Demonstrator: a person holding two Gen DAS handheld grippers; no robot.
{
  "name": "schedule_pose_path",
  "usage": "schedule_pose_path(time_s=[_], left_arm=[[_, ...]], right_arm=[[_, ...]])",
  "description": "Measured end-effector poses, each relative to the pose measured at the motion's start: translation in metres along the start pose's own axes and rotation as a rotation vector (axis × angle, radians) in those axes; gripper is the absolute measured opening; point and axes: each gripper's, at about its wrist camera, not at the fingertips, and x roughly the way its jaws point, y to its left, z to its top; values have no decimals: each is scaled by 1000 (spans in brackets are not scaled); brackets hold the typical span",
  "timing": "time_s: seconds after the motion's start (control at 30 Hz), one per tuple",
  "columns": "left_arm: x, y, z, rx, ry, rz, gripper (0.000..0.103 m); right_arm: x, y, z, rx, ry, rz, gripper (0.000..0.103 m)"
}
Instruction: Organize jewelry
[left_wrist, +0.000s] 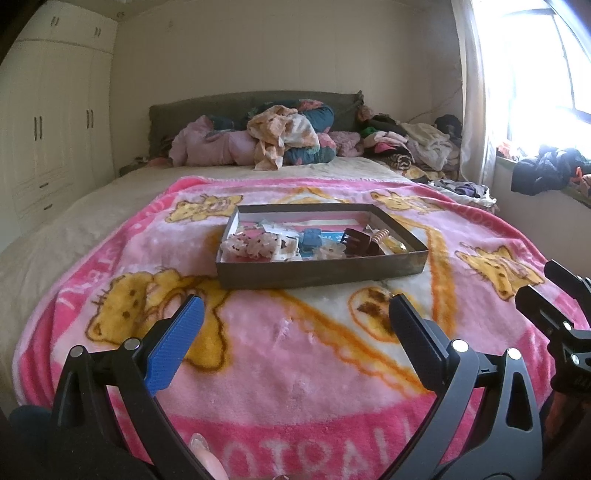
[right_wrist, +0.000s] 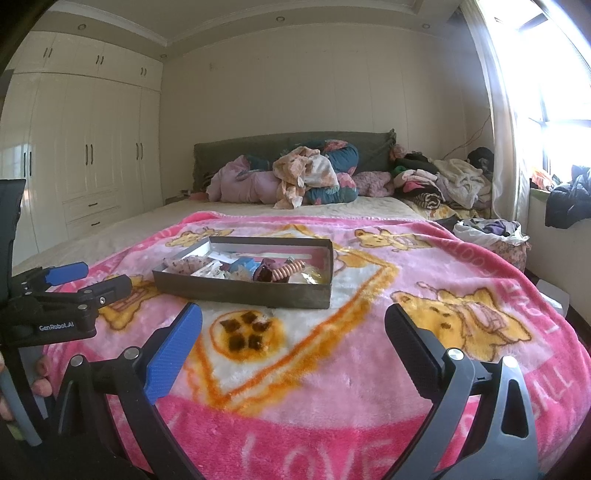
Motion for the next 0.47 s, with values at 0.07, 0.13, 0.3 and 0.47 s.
schedule_pose_path(time_s=[0.07, 0.13, 0.3, 0.47], left_arm=[[2, 1, 0, -3, 5, -6, 91], [1, 2, -1, -9, 4, -16, 91], [11, 2, -1, -17, 21, -52, 91], [47, 21, 2, -56, 125, -1, 92]], right_arm=[[0, -2, 2, 6, 1, -6, 97], [0, -5, 4, 12, -2, -14, 97], [-2, -18, 4, 34, -12, -48, 97], [15, -52, 8, 107, 18, -89, 96]])
